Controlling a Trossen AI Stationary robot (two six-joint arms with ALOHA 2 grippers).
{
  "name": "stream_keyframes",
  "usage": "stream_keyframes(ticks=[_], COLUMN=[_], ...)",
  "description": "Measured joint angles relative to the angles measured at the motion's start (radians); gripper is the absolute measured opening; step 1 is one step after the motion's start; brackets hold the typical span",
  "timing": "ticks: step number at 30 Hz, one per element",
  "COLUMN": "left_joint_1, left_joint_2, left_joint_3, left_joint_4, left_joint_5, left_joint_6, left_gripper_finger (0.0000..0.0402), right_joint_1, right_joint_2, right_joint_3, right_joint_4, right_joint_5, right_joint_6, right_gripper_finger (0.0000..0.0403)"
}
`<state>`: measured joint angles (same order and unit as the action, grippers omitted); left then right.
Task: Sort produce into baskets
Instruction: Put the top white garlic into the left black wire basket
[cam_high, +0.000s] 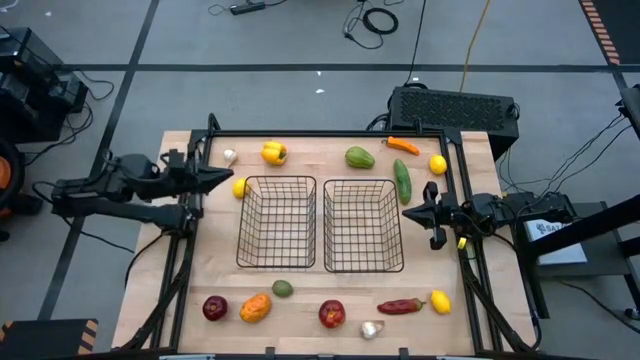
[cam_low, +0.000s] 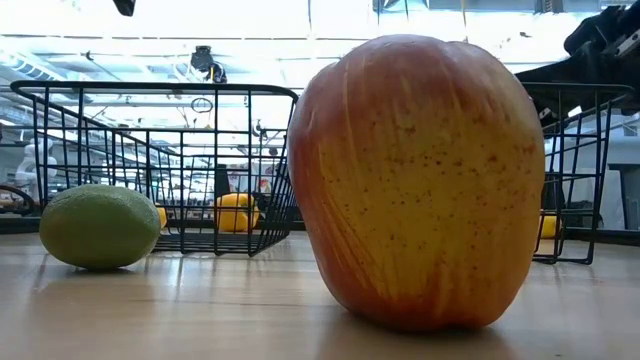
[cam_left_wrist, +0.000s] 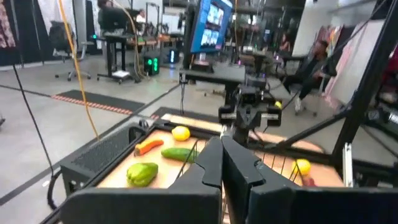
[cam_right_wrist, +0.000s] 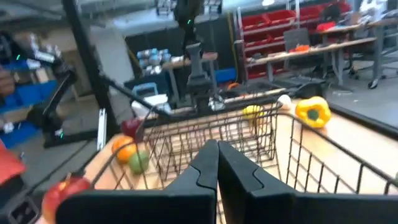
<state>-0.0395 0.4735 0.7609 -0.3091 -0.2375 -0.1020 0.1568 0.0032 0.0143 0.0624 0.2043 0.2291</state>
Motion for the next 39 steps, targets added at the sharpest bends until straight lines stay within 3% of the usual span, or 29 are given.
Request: stream_keyframes(ticks=[5,12,19,26,30,39], left_joint_1=[0.000,0.000,0.000,0.000,0.000,0.000], left_joint_2=[0.050,0.102,0.161,0.227,0.248,0.255], left_joint_3=[0.000,0.000,0.000,0.000,0.000,0.000], left_joint_4=[-0.021,-0.015,-0.014,-0.001,0.064,0.125], left_joint_5=[-0.017,-0.055,-0.064,-0.065,-0.068,-0.116], left_joint_6=[0.006,0.006,0.003,-0.023,0.006,0.055], left_gripper_finger=[0.0016,0.0018,0.0020,0.0020,0.0020,0.0020], right_joint_1=[-0.001,-0.001,-0.001,-0.001,0.005,0.005], right_joint_2=[0.005,0.087,0.273,0.509,0.590,0.688], right_joint_3=[0.033,0.223,0.529,0.752,0.779,0.687], right_joint_4=[0.040,-0.070,-0.310,-0.395,-0.401,-0.405], right_joint_5=[0.041,0.167,0.270,0.264,0.262,0.265], right_joint_6=[0.014,-0.023,-0.061,-0.134,-0.161,0.005], right_gripper_finger=[0.0000,0.0000,0.0000,0.0000,0.0000,0.0006])
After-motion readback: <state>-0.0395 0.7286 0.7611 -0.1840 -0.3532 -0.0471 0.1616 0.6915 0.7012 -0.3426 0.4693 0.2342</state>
